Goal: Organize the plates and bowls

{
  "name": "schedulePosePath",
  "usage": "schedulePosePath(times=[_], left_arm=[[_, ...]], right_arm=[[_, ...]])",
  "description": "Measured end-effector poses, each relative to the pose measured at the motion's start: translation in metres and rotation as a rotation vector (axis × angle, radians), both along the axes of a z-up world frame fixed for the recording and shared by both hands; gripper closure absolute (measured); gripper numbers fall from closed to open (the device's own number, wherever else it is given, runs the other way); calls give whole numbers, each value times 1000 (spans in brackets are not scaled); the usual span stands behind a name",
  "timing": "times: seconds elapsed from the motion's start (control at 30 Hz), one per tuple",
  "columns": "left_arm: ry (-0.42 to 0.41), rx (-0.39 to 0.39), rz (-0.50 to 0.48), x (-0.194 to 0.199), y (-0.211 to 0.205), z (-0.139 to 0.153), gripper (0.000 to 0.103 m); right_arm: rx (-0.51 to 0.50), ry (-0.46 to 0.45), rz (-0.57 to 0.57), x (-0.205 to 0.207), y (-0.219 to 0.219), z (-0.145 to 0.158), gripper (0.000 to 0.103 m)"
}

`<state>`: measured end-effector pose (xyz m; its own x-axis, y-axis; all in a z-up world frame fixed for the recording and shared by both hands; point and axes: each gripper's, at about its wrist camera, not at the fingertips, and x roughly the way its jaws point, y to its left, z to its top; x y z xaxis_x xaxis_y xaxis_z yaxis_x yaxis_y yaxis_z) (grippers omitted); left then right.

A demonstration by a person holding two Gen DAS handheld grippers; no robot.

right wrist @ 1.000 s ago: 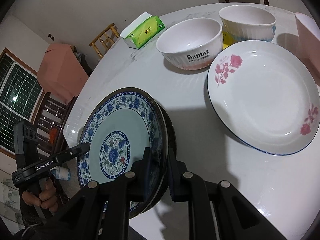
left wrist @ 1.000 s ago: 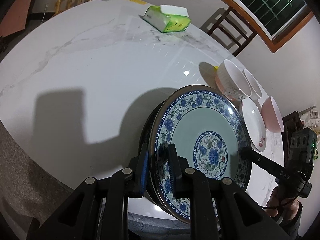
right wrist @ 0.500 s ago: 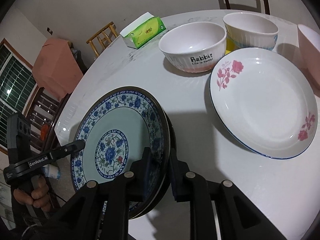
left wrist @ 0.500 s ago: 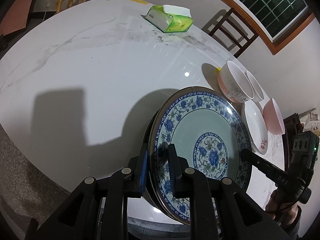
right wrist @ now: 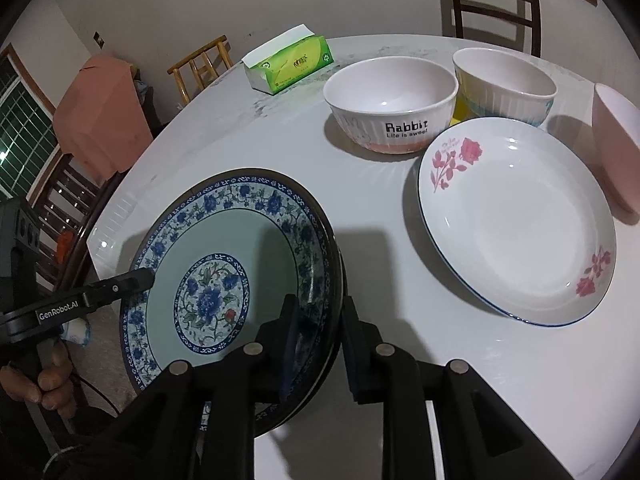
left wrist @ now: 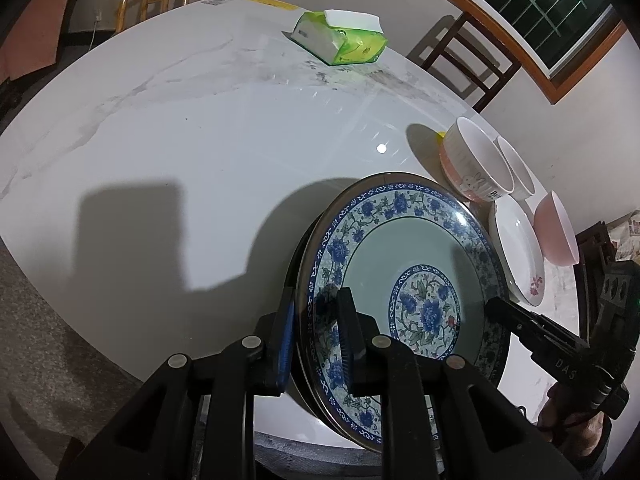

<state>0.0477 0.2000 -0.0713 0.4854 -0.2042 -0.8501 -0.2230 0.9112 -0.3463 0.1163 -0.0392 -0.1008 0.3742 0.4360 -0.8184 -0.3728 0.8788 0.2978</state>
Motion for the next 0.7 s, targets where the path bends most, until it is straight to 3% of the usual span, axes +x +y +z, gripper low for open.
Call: schedulePosePath(times=[0.23, 0.33, 0.7], left_arm=[[3, 51, -7, 0, -5, 2, 87], [3, 85, 9, 1, -4, 2, 82], [-12, 170, -2, 3, -12, 3, 81]], right_arm=[[-49, -21, 4, 1, 4, -1, 80], [-48, -30, 10, 1, 5, -1, 80], [-33, -30, 22, -2, 4, -1, 77]])
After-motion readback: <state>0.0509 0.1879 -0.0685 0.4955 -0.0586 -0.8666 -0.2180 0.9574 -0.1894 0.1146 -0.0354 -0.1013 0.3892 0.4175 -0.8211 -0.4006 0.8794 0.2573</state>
